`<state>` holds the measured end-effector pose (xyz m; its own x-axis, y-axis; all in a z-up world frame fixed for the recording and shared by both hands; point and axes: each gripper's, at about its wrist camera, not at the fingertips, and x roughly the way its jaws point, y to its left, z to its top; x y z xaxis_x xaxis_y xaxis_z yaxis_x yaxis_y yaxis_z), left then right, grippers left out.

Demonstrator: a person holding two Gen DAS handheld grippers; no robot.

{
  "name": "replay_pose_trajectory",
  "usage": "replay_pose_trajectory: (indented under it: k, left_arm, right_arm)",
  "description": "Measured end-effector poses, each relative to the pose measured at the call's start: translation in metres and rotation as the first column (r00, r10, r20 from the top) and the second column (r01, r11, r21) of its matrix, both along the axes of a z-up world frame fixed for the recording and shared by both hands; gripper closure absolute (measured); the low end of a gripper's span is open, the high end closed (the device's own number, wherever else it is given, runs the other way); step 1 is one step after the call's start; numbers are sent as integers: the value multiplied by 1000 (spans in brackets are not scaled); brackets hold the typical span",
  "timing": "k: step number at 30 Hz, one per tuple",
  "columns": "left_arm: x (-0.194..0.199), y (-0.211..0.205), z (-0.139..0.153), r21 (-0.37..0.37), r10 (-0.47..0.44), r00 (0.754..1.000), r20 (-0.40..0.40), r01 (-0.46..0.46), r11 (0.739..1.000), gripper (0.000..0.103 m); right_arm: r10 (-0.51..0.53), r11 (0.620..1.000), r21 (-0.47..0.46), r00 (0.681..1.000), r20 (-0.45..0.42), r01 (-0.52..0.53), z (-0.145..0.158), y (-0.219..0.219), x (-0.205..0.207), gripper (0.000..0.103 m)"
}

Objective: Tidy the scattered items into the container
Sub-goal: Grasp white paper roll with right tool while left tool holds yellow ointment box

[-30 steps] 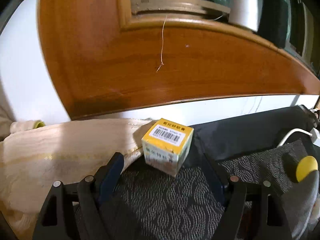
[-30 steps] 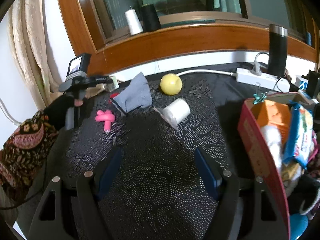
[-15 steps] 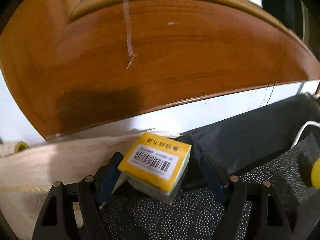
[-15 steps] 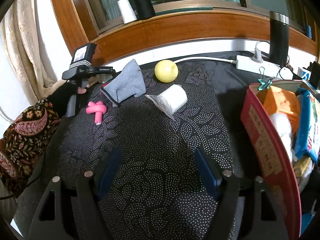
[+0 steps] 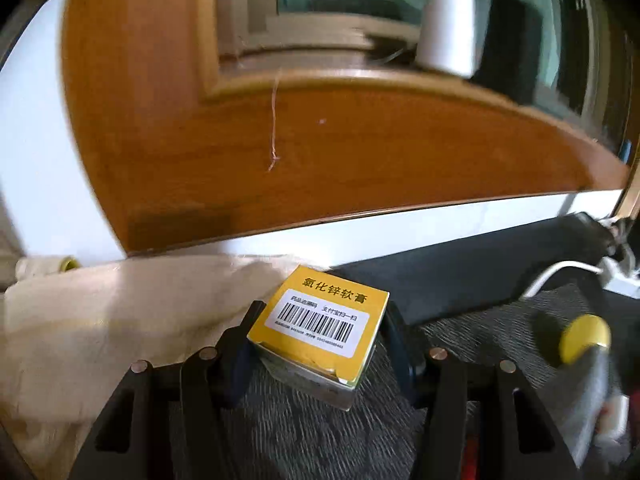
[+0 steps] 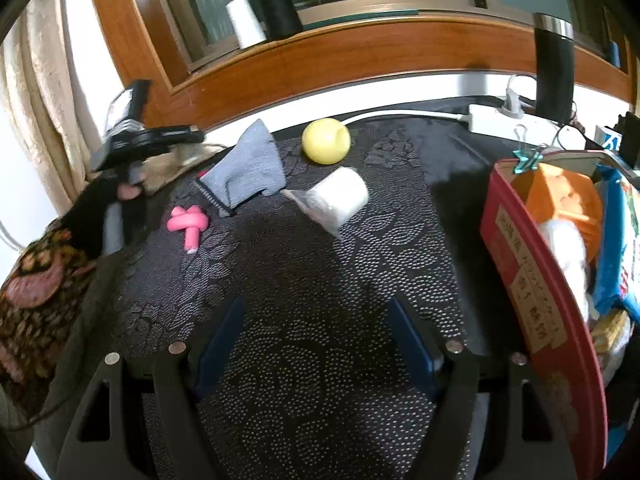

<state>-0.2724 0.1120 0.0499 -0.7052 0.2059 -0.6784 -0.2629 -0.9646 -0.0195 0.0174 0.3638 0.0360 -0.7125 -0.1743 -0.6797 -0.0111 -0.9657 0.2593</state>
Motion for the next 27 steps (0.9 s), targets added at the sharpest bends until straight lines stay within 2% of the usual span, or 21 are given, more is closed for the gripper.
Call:
replay_pose_trajectory:
  k: [10, 18, 21, 27]
  left_arm:
    - [114, -19, 23, 71, 14, 999, 44, -17, 997, 44]
    - [146, -29, 29, 100, -14, 1000, 17, 12, 995, 44]
    - [158, -32, 31, 110, -24, 1000, 7, 23, 994, 44]
    - [169, -38, 32, 139, -35, 999, -4, 35, 990, 44]
  right_arm:
    - [-1, 999, 32, 1000, -15, 1, 0, -3, 0, 25]
    - [-32, 999, 8, 998, 54, 32, 0, 3, -14, 25]
    - [-33, 999, 10, 996, 82, 32, 7, 2, -32, 25]
    - [-133, 982, -109, 977, 169, 152, 8, 17, -79, 25]
